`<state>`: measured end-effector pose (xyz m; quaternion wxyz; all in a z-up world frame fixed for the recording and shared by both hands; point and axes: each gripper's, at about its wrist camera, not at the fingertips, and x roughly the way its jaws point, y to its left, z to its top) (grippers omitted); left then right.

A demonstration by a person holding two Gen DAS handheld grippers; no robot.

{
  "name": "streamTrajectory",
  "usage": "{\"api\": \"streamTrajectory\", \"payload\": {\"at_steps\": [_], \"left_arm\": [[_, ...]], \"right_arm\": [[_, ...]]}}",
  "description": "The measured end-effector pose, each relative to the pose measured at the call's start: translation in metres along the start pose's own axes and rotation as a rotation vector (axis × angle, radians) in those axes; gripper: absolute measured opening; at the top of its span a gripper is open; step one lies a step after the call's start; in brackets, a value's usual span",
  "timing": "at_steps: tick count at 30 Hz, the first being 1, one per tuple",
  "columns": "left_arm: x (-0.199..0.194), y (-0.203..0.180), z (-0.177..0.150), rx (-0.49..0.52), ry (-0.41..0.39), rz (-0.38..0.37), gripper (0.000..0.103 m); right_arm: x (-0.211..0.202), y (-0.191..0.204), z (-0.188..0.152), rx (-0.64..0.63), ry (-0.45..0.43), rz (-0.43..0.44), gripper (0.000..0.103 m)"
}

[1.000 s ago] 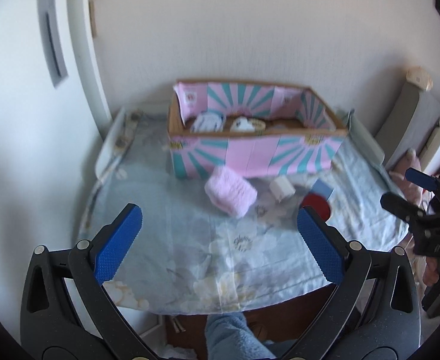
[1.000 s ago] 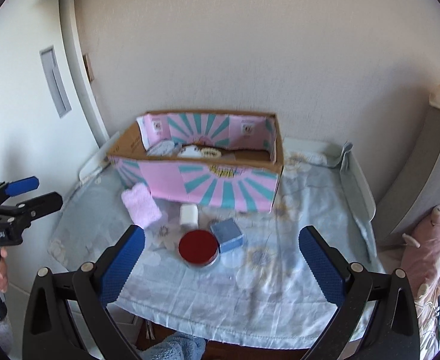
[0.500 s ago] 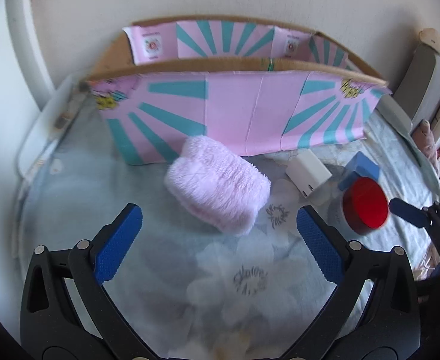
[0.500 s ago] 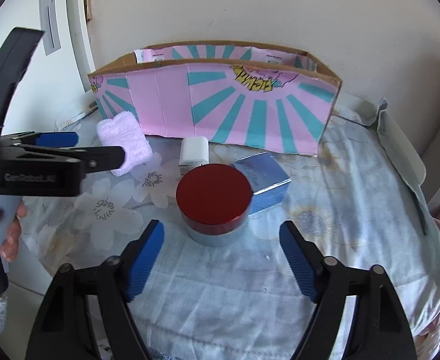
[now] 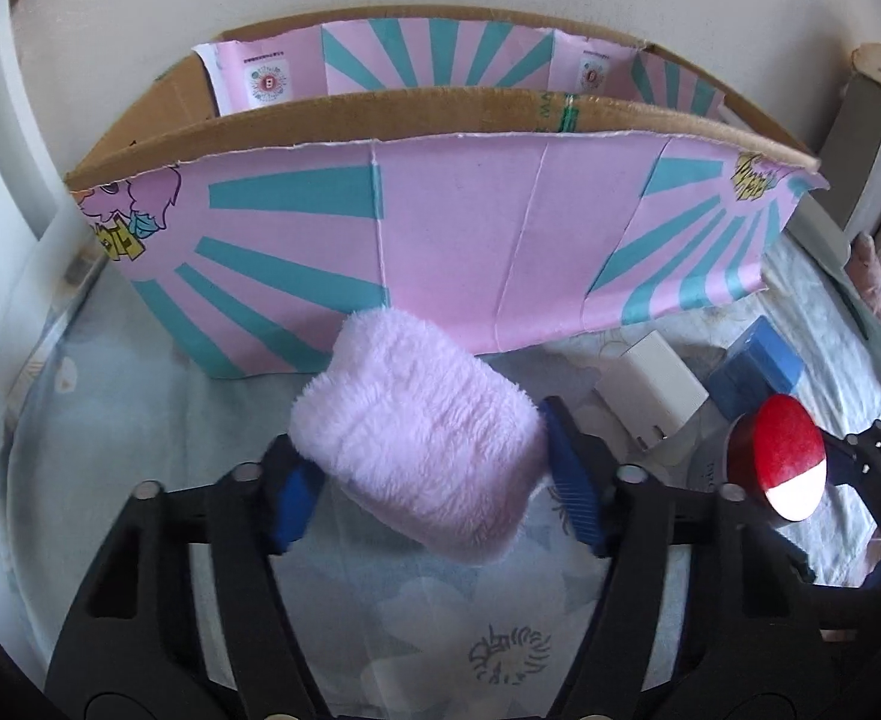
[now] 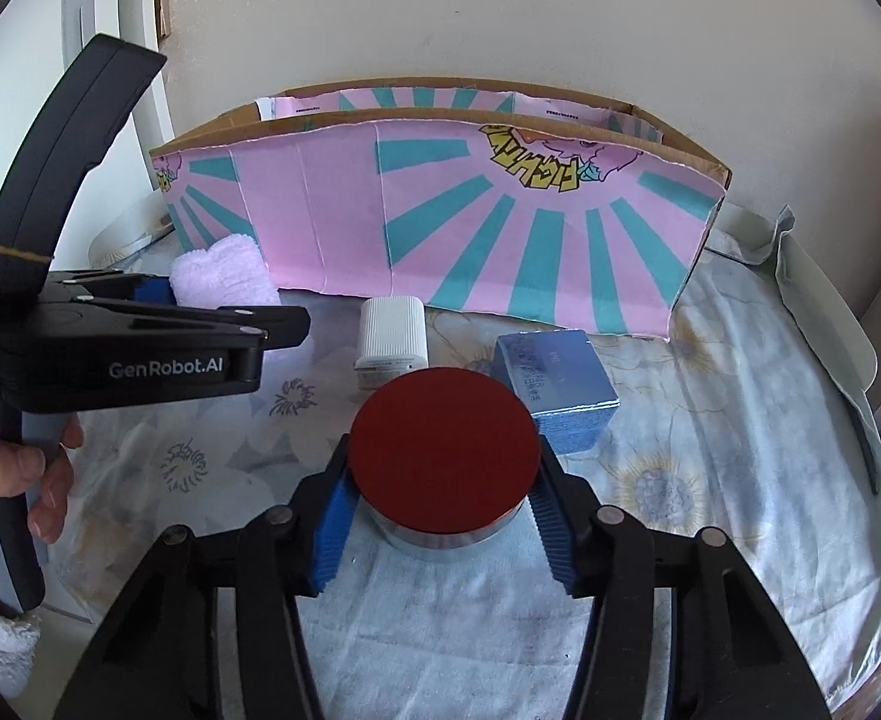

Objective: Organize objects
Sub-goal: 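Grasp the pink fluffy hair band with the left tool while the right tool grasps the red jar, then carry the hair band and red jar up over the striped box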

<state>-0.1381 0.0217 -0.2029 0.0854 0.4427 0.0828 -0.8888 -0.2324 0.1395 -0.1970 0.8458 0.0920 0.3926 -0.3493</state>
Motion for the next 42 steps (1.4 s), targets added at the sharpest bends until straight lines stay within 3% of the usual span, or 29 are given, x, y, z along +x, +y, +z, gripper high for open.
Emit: {"api": "streamTrajectory", "payload": {"at_steps": [8, 18, 25, 32, 42], "left_arm": [[-0.009, 0.001, 0.006, -0.013, -0.012, -0.022, 0.042], [-0.063, -0.005, 0.015, -0.052, -0.044, -0.025, 0.042], [-0.138, -0.003, 0.019, -0.162, -0.075, 0.042, 0.042], [-0.193, -0.012, 0.025, -0.19, -0.114, 0.1, 0.042], [-0.225, -0.013, 0.036, -0.19, -0.168, 0.129, 0.042]], "right_arm": [[-0.002, -0.002, 0.002, 0.018, 0.01, 0.015, 0.05], [-0.037, 0.0, 0.027, 0.013, -0.003, 0.04, 0.05], [-0.094, -0.01, 0.066, 0.052, -0.044, 0.027, 0.05], [-0.146, -0.02, 0.095, 0.082, -0.092, 0.001, 0.05], [-0.17, -0.038, 0.109, 0.117, -0.137, -0.036, 0.05]]}}
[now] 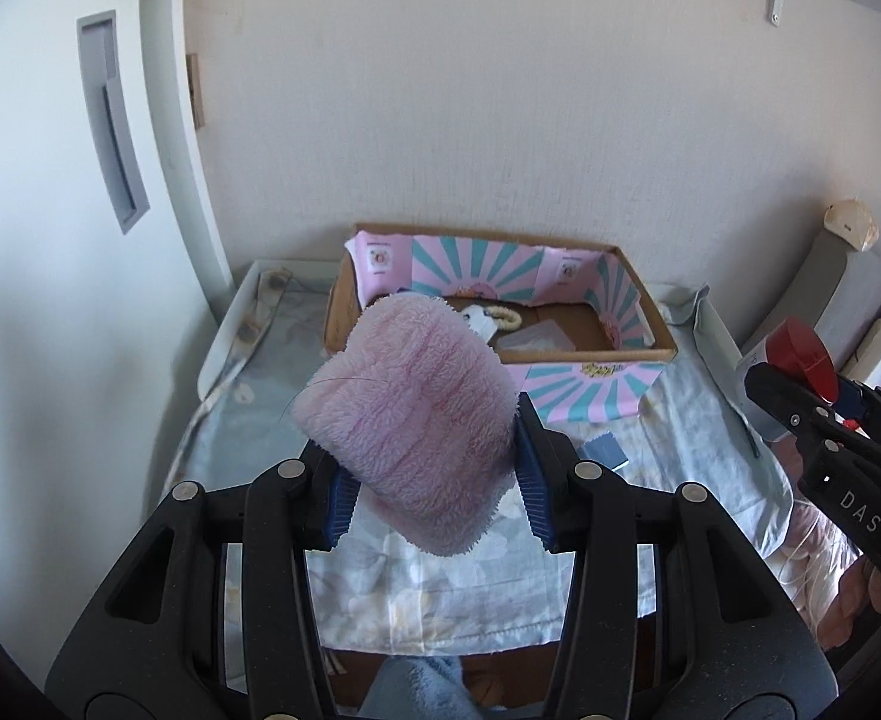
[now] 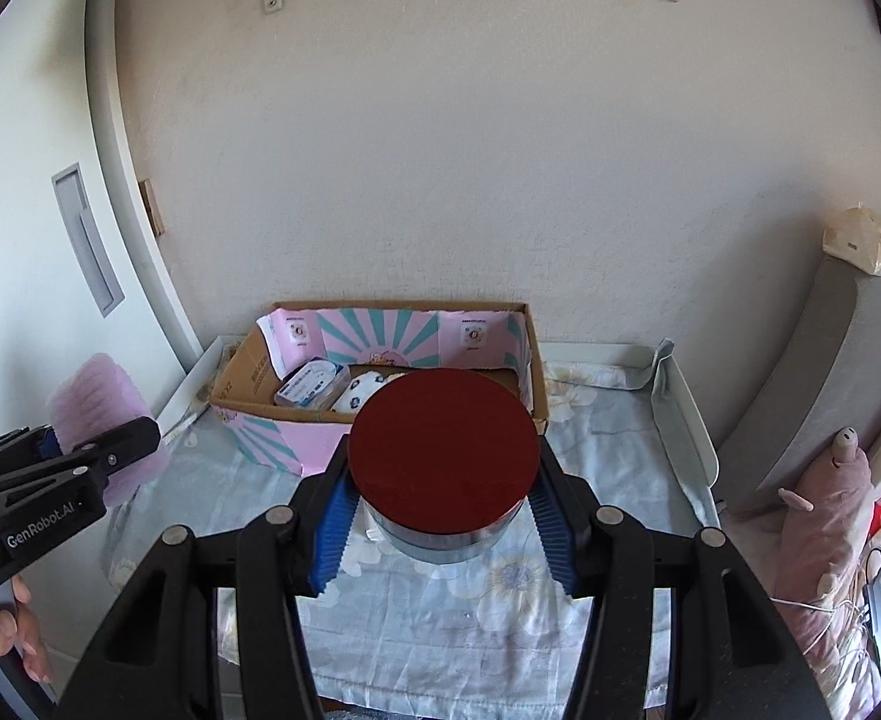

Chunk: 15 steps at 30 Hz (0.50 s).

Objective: Organize objects
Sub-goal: 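Carry the hair band and red jar up over the striped box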

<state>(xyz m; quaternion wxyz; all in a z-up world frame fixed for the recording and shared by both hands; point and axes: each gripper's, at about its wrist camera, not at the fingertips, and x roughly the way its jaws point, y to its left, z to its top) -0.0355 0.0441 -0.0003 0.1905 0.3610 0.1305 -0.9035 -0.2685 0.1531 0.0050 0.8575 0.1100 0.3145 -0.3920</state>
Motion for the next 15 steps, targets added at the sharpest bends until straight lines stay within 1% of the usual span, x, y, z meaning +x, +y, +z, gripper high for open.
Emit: {"api": "streamTrajectory", "payload": {"at_steps": [8, 15], "left_arm": [[0.006, -0.001, 0.021, 0.013, -0.013, 0.0, 0.042], [0.023, 0.006, 0.045, 0.015, -0.003, -0.001, 0.042]], "right_arm": [[0.007, -0.006, 0.006, 0.014, 0.004, 0.006, 0.05], [0.027, -0.007, 0.028, 0.017, 0.014, 0.02, 0.05]]}}
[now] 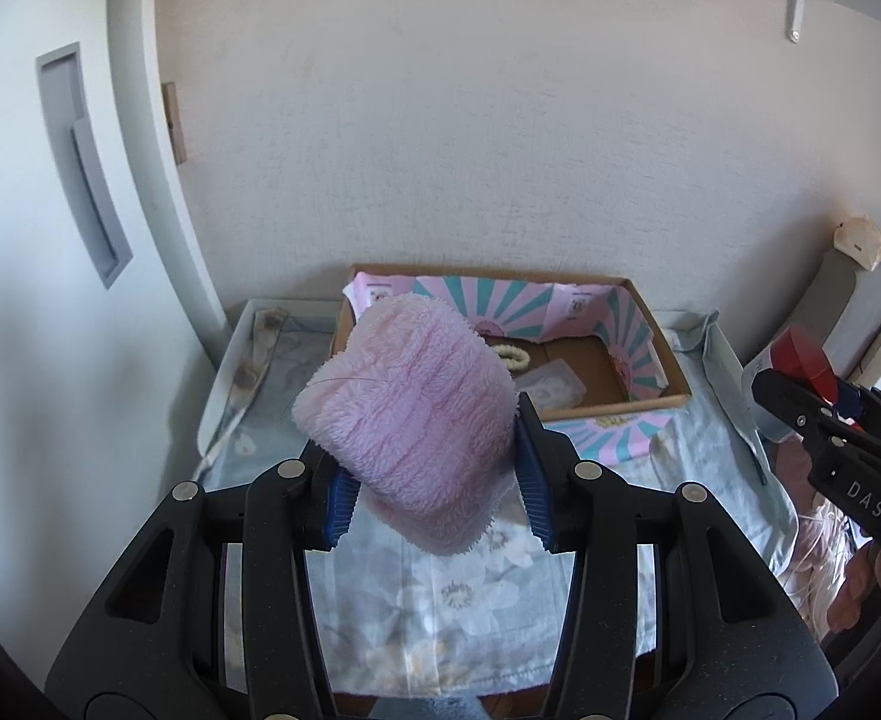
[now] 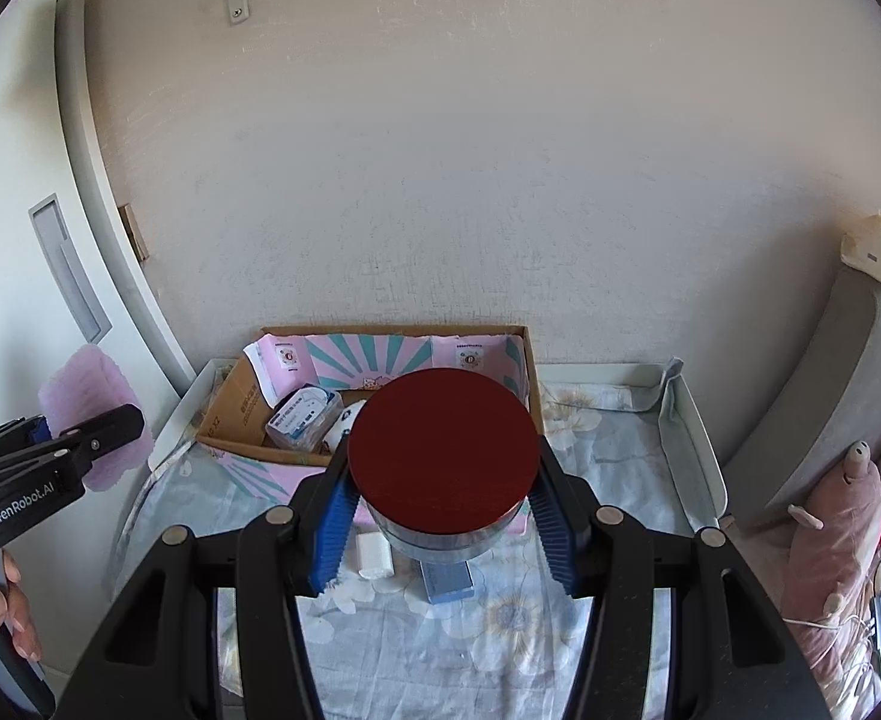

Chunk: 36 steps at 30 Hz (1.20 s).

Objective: Organize objects
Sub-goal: 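Carry the hair band and red jar up over the striped box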

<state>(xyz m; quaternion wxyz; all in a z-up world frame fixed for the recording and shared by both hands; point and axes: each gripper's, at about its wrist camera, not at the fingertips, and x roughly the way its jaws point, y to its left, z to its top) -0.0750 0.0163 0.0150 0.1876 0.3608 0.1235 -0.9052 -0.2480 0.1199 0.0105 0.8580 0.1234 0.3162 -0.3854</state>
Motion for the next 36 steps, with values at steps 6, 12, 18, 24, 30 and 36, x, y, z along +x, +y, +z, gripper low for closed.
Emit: {"api": "streamTrajectory", "payload": {"at_steps": [6, 12, 18, 24, 30, 36], "left_arm": [[0.025, 0.011, 0.026, -0.006, 0.022, 0.0, 0.042], [0.055, 0.019, 0.048, -0.001, 0.052, -0.014, 0.042], [0.094, 0.02, 0.073, 0.013, 0.105, -0.024, 0.042], [0.143, 0.01, 0.083, 0.057, 0.198, -0.049, 0.042], [0.197, -0.001, 0.065, 0.084, 0.323, -0.078, 0.042], [0.236, -0.008, 0.039, 0.093, 0.437, -0.084, 0.042]], "right_arm": [[0.029, -0.003, 0.026, 0.017, 0.016, -0.001, 0.05], [0.064, -0.005, 0.053, 0.035, 0.039, 0.003, 0.05], [0.103, -0.012, 0.077, 0.046, 0.088, -0.005, 0.05], [0.155, -0.018, 0.089, 0.036, 0.177, -0.029, 0.05], [0.209, -0.017, 0.074, 0.025, 0.302, -0.01, 0.05], [0.252, -0.012, 0.047, 0.014, 0.42, 0.001, 0.05]]}}
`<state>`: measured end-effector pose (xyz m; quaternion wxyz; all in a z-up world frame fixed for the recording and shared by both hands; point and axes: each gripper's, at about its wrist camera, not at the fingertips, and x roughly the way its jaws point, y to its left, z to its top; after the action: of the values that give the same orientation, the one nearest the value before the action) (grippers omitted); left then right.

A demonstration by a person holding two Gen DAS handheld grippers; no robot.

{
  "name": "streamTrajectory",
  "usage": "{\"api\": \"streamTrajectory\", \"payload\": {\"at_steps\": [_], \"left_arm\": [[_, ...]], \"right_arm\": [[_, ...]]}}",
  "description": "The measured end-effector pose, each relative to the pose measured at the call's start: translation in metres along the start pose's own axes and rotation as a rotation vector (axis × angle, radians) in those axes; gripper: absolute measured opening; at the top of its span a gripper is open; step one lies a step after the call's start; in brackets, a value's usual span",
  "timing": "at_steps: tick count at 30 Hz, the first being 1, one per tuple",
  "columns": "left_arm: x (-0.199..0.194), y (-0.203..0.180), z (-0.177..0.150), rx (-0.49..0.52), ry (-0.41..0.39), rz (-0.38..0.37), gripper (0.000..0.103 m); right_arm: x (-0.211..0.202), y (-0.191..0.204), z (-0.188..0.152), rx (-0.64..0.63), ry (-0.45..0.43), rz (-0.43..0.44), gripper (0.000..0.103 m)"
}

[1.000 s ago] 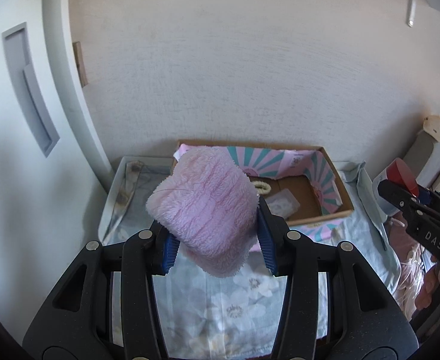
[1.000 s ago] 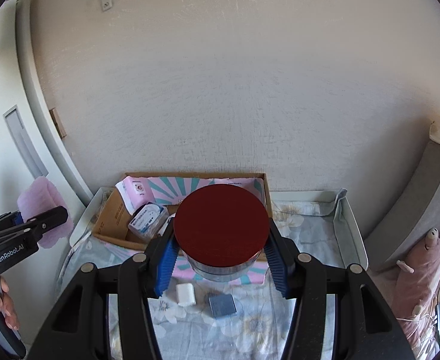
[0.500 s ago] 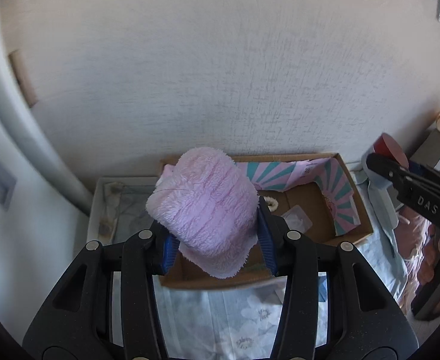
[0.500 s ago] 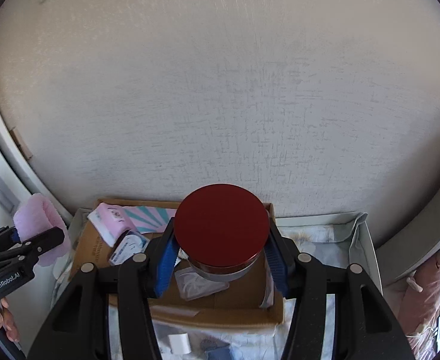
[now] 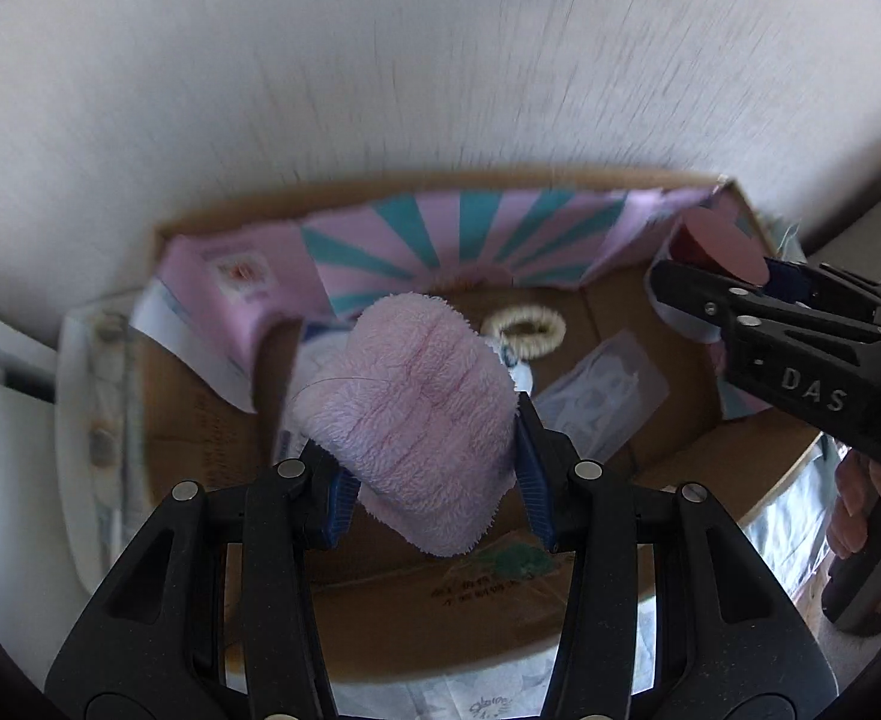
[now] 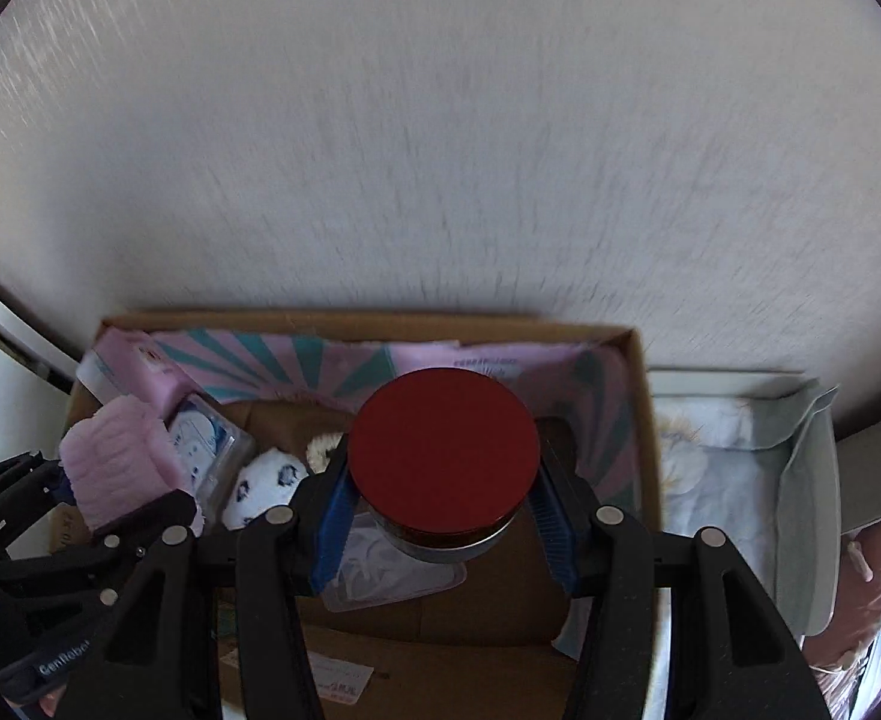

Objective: Organize objects
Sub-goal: 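Carry the hair band and red jar up over the striped box, then open the left tool dropping the hair band while the right tool releases the jar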

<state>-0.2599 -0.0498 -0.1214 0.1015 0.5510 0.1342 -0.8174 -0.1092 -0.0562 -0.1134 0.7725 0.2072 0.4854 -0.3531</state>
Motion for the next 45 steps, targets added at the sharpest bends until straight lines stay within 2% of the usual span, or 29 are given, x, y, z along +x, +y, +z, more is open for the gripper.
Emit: {"api": "streamTrajectory", "payload": {"at_steps": [4, 13, 15, 16, 17, 18, 19, 20, 21, 22, 24, 26, 30, 39, 43, 45], "left_arm": [[0.012, 0.0, -0.001, -0.004, 0.033, 0.001, 0.042], [0.012, -0.002, -0.001, 0.015, 0.043, 0.015, 0.042], [0.009, -0.002, -0.002, 0.021, 0.039, 0.005, 0.046], [0.008, -0.002, -0.002, 0.024, 0.04, 0.005, 0.058], [0.007, -0.002, -0.001, 0.028, 0.041, 0.009, 0.083], [0.006, -0.002, -0.001, 0.031, 0.043, 0.016, 0.099], [0.004, -0.002, -0.001, 0.031, 0.035, 0.011, 0.103], [0.002, -0.002, -0.001, 0.031, 0.036, -0.001, 0.103], [0.001, -0.001, -0.001, 0.027, 0.031, -0.014, 0.103], [0.0, -0.001, -0.001, 0.025, 0.031, -0.023, 0.103], [-0.001, -0.001, -0.002, 0.028, 0.035, -0.026, 0.103], [-0.003, 0.0, -0.001, 0.029, 0.035, -0.027, 0.103], [-0.01, -0.008, 0.001, 0.027, 0.023, -0.024, 0.103], [-0.035, -0.01, -0.012, 0.018, -0.021, -0.02, 0.103], [-0.063, -0.014, -0.017, 0.013, -0.09, -0.007, 0.103], [-0.076, -0.015, -0.019, 0.012, -0.118, 0.0, 0.103]], "right_arm": [[0.017, -0.002, -0.003, 0.013, 0.041, 0.014, 0.05], [0.03, -0.004, 0.0, 0.007, 0.102, 0.036, 0.05], [0.031, -0.005, 0.0, 0.009, 0.112, 0.038, 0.05], [0.032, -0.005, 0.0, 0.008, 0.122, 0.038, 0.05], [0.033, -0.005, 0.0, 0.006, 0.135, 0.04, 0.05], [0.035, -0.004, 0.003, 0.008, 0.146, 0.044, 0.05], [0.036, -0.003, 0.003, 0.013, 0.161, 0.05, 0.05], [0.036, -0.003, 0.003, 0.017, 0.17, 0.056, 0.052], [0.035, -0.003, 0.002, 0.022, 0.169, 0.055, 0.061], [0.033, -0.002, 0.001, 0.023, 0.167, 0.066, 0.064], [0.031, 0.004, 0.0, 0.011, 0.176, 0.122, 0.089], [0.029, 0.012, -0.001, -0.021, 0.187, 0.147, 0.103], [0.021, 0.024, -0.007, -0.102, 0.136, 0.09, 0.102], [-0.014, 0.02, -0.016, -0.1, 0.069, 0.063, 0.103], [-0.047, 0.006, -0.013, -0.088, -0.006, 0.066, 0.103], [-0.063, 0.011, -0.007, -0.085, -0.044, 0.068, 0.103]]}}
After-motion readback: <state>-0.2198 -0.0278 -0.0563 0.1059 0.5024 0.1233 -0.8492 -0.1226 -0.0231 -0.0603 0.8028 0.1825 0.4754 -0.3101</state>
